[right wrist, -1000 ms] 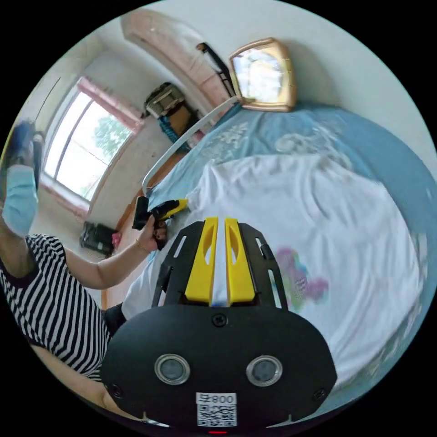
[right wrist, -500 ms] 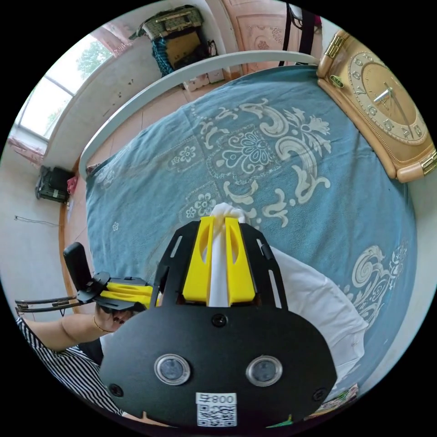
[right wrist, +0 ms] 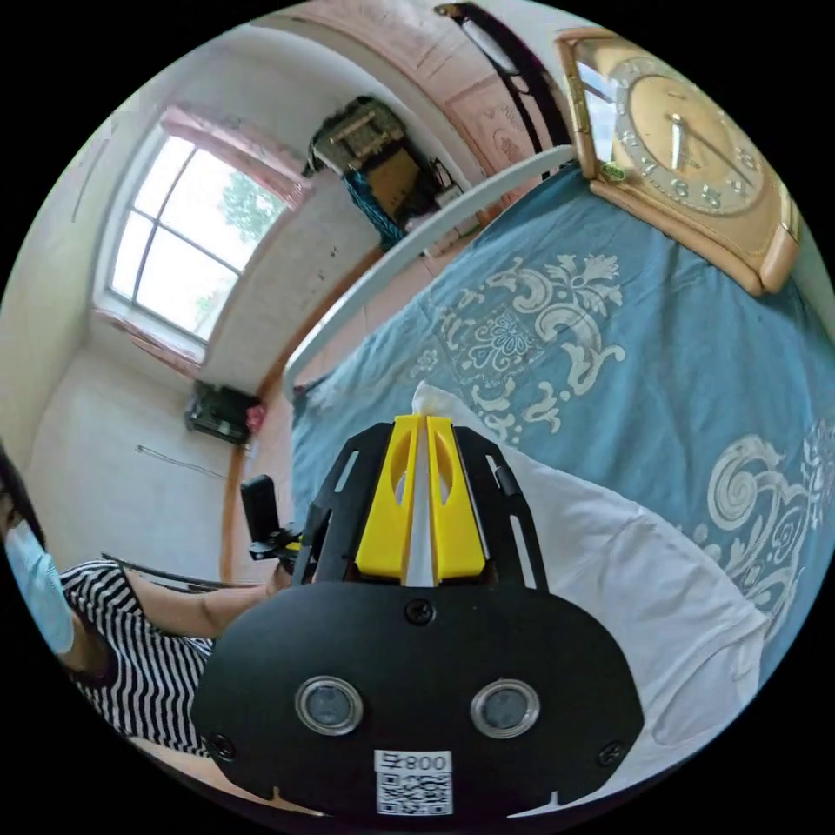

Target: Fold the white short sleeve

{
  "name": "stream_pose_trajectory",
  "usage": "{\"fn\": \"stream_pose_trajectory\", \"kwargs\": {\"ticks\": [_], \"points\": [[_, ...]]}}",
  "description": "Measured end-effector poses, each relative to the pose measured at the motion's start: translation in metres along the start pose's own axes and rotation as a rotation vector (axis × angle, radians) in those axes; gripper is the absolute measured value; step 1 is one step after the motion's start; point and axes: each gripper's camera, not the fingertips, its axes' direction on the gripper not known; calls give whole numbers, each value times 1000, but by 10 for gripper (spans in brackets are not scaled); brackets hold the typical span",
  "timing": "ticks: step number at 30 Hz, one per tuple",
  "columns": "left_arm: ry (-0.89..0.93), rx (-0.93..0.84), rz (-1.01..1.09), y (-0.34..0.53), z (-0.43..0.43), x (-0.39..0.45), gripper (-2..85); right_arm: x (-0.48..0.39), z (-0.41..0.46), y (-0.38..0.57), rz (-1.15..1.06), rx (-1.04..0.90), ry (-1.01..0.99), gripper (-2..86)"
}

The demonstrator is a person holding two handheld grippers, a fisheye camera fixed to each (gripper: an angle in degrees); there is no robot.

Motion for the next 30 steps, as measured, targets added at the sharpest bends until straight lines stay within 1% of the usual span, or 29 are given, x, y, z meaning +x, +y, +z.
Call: {"fn": "stream_pose_trajectory", "kwargs": {"ticks": [1, 5, 7, 9, 12, 19, 21, 23, 25, 30], "points": [[-2, -7, 65, 4, 4, 12, 16, 5, -9, 4, 3, 23, -26, 15], [16, -27, 208, 18, 21, 56, 15, 41, -63, 41, 40, 115, -144, 16], [-32, -110, 315, 30, 46, 86, 15, 60, -78, 61, 87, 132, -172, 17], [-95, -201, 363, 41, 70, 100, 16, 83, -90, 88, 149, 118, -160, 19], [-141, -269, 363, 63, 103, 108, 16, 110, -99, 121, 239, 100, -160, 22], [-211, -423, 300, 99, 176, 101, 21, 137, -121, 163, 336, 69, -110, 41], [-209, -438, 297, 105, 188, 101, 23, 140, -135, 169, 356, 90, -35, 51], [-207, -432, 289, 110, 196, 100, 24, 139, -144, 170, 355, 123, -12, 54], [-207, -407, 293, 116, 205, 100, 28, 132, -147, 164, 305, 137, 0, 54], [-282, -294, 357, 126, 214, 111, 29, 120, -118, 119, 179, 44, -32, 38]]}}
